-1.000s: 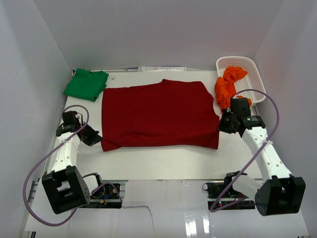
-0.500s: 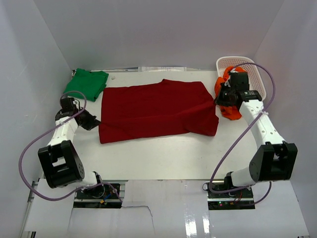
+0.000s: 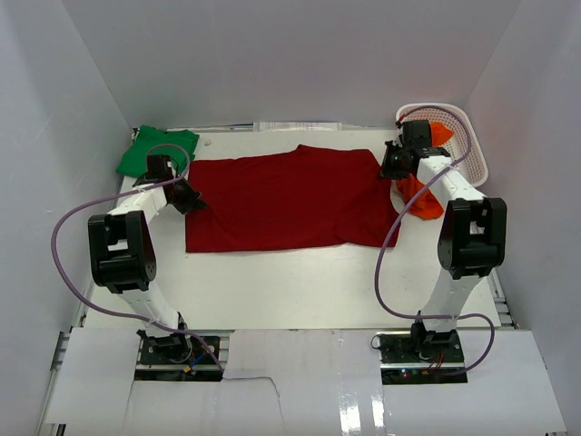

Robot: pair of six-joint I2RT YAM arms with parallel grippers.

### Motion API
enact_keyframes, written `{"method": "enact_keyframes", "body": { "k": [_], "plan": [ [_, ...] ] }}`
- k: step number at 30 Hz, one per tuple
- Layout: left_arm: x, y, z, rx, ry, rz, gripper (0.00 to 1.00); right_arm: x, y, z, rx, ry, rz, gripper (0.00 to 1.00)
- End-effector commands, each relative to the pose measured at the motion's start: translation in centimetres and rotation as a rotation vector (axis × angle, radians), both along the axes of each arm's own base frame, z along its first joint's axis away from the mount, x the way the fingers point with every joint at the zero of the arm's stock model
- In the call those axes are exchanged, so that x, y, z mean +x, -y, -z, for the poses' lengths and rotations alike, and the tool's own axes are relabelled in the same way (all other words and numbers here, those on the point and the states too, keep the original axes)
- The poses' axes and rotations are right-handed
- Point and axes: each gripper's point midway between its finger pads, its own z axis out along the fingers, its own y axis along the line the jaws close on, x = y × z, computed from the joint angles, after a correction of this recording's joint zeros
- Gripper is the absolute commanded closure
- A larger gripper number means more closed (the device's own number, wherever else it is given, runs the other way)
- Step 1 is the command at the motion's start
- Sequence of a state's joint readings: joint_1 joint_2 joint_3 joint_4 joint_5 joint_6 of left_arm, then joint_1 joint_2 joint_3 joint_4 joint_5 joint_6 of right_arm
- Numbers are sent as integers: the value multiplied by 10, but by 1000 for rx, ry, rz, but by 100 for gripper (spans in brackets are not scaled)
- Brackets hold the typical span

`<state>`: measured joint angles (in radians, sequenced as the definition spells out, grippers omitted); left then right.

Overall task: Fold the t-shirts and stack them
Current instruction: Fold the flattened tshirt in 1/3 of the way

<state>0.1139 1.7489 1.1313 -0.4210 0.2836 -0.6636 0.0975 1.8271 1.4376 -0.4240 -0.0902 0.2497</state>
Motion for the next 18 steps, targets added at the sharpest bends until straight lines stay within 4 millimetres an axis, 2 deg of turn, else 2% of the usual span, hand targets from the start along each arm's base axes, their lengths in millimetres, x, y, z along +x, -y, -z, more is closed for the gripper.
{"method": "enact_keyframes", "body": {
  "k": [1, 7, 8, 9, 11, 12, 13, 14, 15, 16, 17, 18],
  "plan": [
    [24, -10, -25, 55, 94, -28, 100, 51, -15, -44, 45, 239, -95, 92],
    [11, -19, -19, 113, 66, -53, 100, 58, -26, -35, 86, 269, -142, 91],
    [6, -19, -14, 112, 51, -49, 100, 60, -24, -37, 76, 252, -131, 85],
    [3, -19, -13, 115, 38, -48, 100, 64, -17, -24, 41, 211, -97, 64],
    [-11, -21, -4, 127, -40, -52, 86, 63, -6, -20, -12, 174, -74, 39],
    [-18, -26, -1, 151, -69, -66, 50, 57, 6, -23, -68, 160, -27, 17],
    [-29, -27, 1, 163, -103, -75, 35, 51, 10, -26, -85, 160, -10, 8],
    [-39, -29, 5, 172, -124, -83, 24, 44, 11, -30, -95, 172, -5, 7],
    [-44, -30, 4, 180, -123, -88, 12, 27, 13, -35, -112, 185, 5, 6],
    [-48, -31, 2, 188, -117, -95, 12, 17, 15, -36, -124, 183, 16, 6],
    [-50, -32, -13, 200, -72, -101, 11, 7, 12, -34, -125, 172, 9, 7],
    [-59, -30, -15, 194, -66, -89, 10, -17, 11, -25, -149, 108, 2, 8]
  ]
}}
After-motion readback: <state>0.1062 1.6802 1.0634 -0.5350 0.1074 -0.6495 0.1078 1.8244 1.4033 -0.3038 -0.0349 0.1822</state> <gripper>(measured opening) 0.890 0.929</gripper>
